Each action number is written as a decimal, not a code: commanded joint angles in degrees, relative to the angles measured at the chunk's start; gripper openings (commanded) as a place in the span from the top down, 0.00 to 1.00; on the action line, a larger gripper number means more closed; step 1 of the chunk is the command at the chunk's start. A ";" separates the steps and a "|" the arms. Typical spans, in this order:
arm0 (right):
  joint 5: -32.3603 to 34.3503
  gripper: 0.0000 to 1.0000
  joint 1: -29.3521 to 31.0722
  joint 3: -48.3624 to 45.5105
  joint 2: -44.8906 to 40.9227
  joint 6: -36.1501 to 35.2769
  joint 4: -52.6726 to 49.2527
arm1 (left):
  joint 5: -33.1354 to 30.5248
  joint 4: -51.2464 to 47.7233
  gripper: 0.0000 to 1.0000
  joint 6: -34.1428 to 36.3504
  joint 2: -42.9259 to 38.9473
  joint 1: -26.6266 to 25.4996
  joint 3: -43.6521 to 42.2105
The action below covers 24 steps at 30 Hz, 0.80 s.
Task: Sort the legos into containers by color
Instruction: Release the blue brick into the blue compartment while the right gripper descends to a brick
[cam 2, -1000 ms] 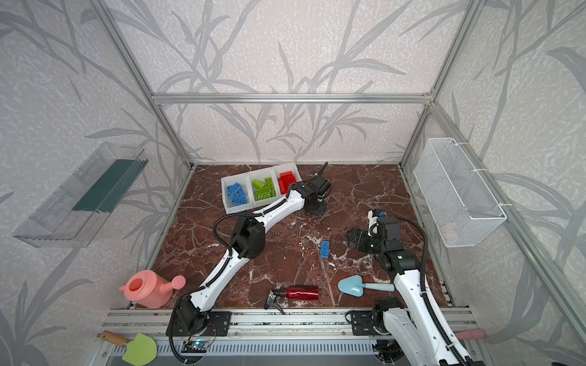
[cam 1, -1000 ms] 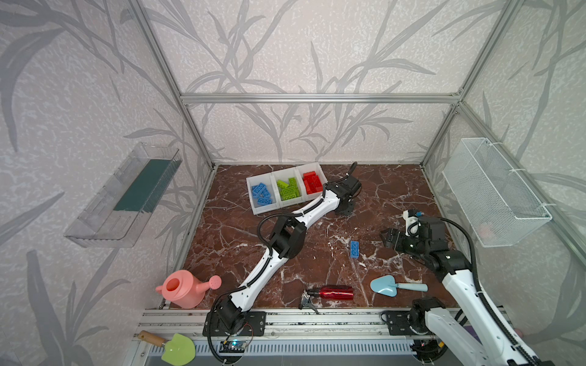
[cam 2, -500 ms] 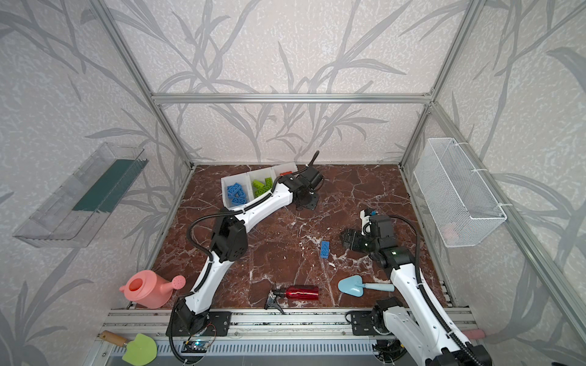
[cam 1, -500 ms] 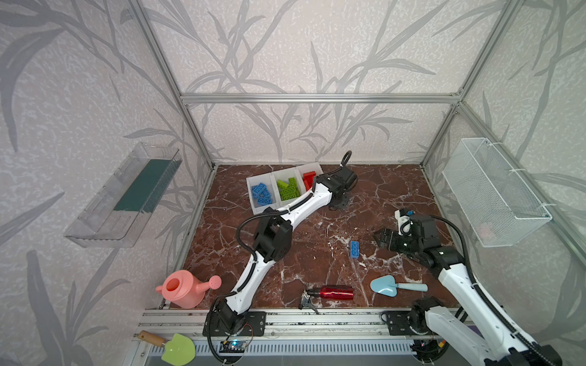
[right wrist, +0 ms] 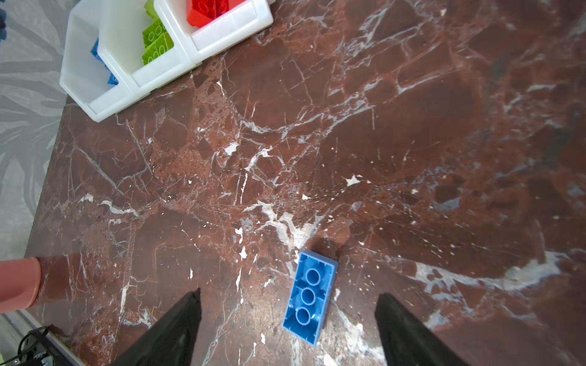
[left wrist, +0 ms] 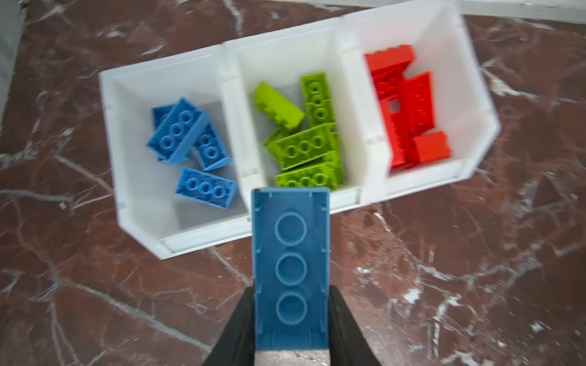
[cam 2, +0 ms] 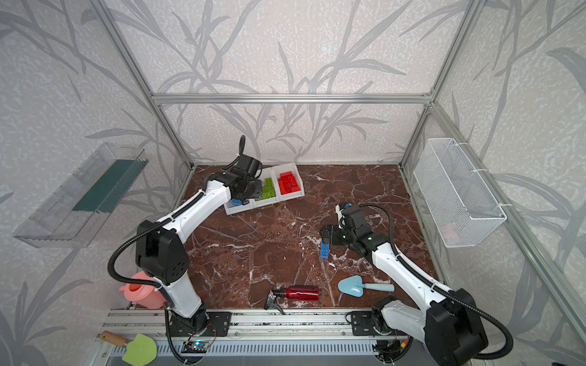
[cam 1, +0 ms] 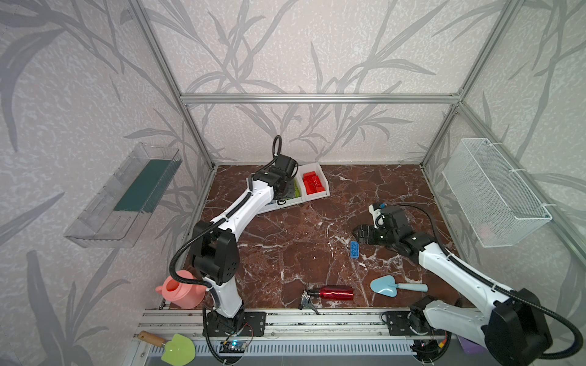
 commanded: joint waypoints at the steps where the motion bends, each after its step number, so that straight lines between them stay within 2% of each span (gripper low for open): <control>1: 1.19 0.13 1.65 2.69 2.17 0.55 2.69 | -1.19 1.00 0.71 -1.52 -0.40 3.09 -1.77; 9: 1.97 0.13 2.28 3.35 2.83 -0.10 2.28 | 2.21 -0.38 0.71 -1.97 8.02 8.91 5.03; 18: 4.68 0.12 2.30 1.88 0.77 -0.77 -1.04 | 2.96 -4.03 0.69 -0.97 17.96 11.06 15.69; 21: 5.23 0.12 2.43 0.84 0.25 -0.44 -2.05 | 2.97 -5.07 0.66 -0.73 20.13 11.40 18.36; 24: 6.85 0.12 3.06 0.01 0.14 0.23 -3.52 | 3.53 -5.84 0.52 -0.60 20.94 11.42 19.93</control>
